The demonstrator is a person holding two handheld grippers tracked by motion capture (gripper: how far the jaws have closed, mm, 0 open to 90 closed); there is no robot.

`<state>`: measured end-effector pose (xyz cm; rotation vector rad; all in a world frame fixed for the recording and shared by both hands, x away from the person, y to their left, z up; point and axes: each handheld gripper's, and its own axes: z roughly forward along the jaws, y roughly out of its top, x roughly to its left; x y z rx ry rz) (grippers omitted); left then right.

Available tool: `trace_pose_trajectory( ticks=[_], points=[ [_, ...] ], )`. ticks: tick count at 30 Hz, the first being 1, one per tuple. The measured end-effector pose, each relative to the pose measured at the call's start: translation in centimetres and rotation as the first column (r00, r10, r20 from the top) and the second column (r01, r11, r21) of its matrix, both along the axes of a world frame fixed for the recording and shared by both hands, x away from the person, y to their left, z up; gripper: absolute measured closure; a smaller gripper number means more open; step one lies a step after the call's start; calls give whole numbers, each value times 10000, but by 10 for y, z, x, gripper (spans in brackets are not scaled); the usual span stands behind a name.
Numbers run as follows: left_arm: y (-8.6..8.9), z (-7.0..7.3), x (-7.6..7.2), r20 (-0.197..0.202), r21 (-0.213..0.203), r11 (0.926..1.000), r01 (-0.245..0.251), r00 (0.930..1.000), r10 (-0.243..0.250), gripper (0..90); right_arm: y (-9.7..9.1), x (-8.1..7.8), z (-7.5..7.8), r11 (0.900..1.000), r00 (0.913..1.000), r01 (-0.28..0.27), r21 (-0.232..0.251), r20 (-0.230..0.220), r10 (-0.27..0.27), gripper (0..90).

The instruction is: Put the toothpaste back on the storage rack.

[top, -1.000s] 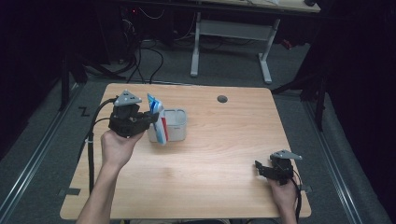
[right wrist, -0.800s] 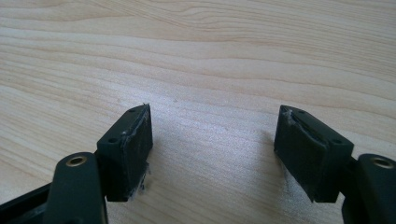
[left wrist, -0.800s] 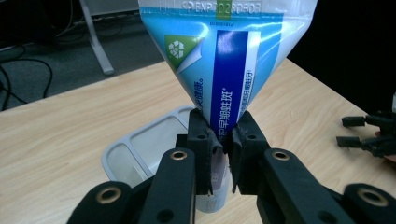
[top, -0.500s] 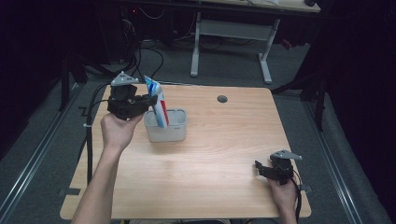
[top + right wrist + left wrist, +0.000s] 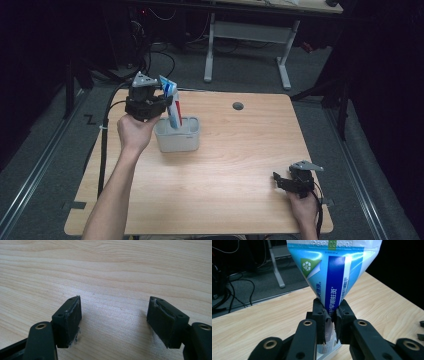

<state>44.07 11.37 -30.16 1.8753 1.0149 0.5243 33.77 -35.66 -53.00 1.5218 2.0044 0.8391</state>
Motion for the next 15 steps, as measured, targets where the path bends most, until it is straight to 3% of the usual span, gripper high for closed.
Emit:
trace_pose_trajectory(
  ticks=[4, 9, 15],
  points=[
    [-3, -7, 6, -70, 103, 9999, -58, 10000, 59, 805, 0, 0, 0, 10000, 10000, 19, 9, -9, -19, 279],
    [-5, -14, 10, 121, 133, 9996, -230, 9997, 229, 805, 0, 0, 0, 10000, 10000, 3, 0, 1, -3, 279],
    [-6, -25, 14, -16, 149, 9994, -319, 9995, 319, 805, 0, 0, 0, 10000, 10000, 6, 1, -1, -6, 279]
  ],
)
